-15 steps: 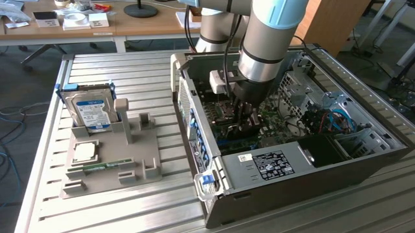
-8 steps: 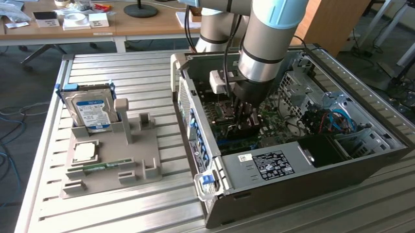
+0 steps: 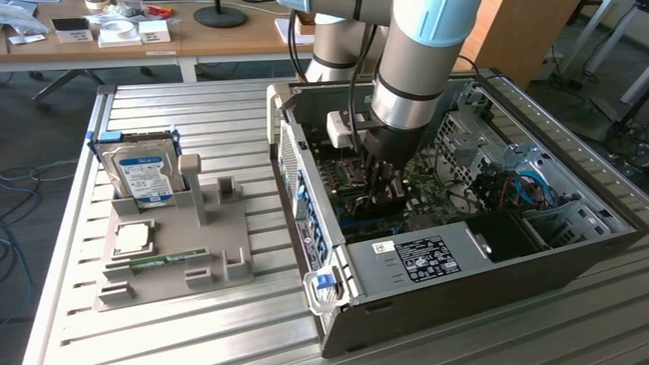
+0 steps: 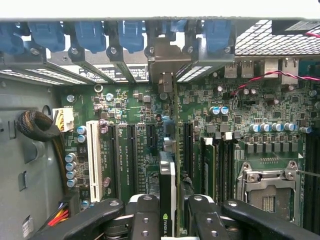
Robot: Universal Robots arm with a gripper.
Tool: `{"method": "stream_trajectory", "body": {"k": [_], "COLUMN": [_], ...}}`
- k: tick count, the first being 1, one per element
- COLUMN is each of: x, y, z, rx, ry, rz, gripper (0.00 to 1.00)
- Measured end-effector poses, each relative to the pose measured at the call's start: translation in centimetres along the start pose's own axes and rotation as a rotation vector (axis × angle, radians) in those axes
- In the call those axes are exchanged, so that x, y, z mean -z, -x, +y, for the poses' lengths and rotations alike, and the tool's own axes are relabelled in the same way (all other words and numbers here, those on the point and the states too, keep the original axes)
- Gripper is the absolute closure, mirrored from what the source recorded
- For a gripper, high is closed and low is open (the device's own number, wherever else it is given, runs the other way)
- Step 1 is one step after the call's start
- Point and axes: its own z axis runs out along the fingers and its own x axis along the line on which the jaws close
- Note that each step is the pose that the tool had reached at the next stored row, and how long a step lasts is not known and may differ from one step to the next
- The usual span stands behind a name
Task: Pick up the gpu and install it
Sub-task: 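Insert the gpu into the slot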
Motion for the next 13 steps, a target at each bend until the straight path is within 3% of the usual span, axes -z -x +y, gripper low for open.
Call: {"method": "stream_trajectory", "body": {"k": [13], "x": [-0.29], "y": [-0.03], "z": [0.52], "rx": [0.000], "ry": [-0.0011], "rz": [-0.0008], "gripper": [0.73]}}
